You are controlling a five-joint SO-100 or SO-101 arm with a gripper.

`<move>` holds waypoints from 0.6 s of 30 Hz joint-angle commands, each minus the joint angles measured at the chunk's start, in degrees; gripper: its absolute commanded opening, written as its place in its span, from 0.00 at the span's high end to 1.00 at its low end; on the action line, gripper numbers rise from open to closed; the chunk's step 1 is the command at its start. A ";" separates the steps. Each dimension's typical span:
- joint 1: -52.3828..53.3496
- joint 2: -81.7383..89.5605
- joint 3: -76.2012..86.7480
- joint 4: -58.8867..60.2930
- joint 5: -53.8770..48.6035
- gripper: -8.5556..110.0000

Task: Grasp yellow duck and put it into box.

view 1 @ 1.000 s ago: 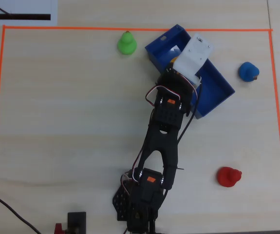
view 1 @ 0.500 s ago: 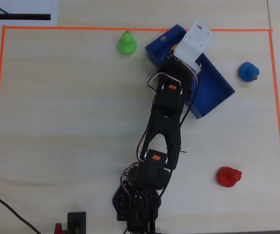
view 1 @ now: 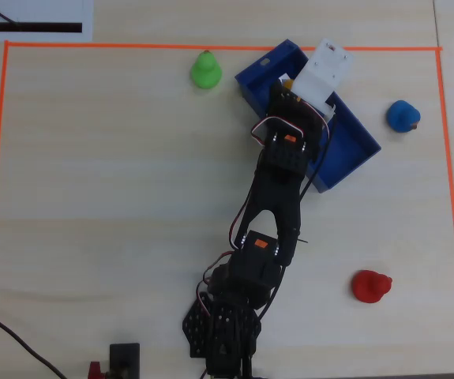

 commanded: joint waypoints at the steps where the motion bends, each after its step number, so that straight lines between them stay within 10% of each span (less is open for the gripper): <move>1: 0.70 1.14 -4.13 0.18 -0.35 0.66; 6: 0.79 5.45 -4.13 2.46 1.93 0.68; 11: -3.96 23.73 1.49 11.87 8.53 0.93; 18: -18.90 57.13 26.89 25.31 8.96 0.93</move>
